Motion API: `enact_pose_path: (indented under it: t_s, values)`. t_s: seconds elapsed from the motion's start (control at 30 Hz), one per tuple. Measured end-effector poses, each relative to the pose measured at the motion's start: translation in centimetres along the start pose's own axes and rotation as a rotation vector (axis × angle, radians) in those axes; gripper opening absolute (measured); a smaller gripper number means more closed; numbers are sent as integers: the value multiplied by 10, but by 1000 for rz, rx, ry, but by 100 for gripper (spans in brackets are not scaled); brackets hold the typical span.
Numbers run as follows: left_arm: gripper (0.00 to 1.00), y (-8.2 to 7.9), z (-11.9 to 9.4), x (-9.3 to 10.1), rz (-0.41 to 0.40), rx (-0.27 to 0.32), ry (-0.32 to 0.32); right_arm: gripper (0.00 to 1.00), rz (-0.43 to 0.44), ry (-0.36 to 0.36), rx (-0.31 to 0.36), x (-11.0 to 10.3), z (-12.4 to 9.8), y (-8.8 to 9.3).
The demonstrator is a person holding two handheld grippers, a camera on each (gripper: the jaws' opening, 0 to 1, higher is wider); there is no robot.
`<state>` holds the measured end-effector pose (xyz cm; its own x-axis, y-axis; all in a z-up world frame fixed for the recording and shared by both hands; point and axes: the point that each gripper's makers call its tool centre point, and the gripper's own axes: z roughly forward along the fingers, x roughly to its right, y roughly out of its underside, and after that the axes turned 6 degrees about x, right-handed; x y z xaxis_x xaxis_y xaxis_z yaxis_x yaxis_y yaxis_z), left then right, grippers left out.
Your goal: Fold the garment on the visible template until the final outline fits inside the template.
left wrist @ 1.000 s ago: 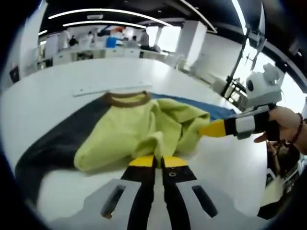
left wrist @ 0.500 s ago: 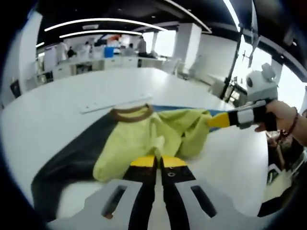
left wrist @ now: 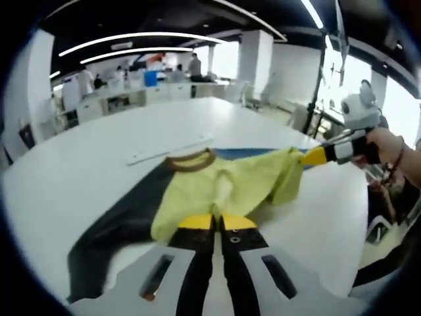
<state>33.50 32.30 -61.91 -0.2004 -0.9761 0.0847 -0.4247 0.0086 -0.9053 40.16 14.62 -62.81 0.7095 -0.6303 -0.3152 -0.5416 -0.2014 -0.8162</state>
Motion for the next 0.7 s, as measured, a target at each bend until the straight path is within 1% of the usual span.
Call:
enact_pose_path:
  t_s: [0.13, 0.37, 0.5, 0.57, 0.6, 0.7]
  values:
    - [0, 1, -14, -3, -8, 4, -15, 0, -19, -5, -13, -2, -8, 4]
    - [0, 13, -39, -10, -14, -16, -44, 0, -63, -20, -59, -5, -21, 18]
    - [0, 20, -51, -11, -18, -31, -50, 0, -114, -63, -111, -13, -27, 31]
    - [0, 24, -57, -11, -15, -41, -53, 0, -130, -75, -128, -17, -28, 38]
    - [0, 26, -60, -11, -10, -47, -57, 0, -141, -95, -142, -21, -29, 43]
    - [0, 29, -67, -12, -10, -48, -64, 0, -162, -115, -164, -26, -30, 53]
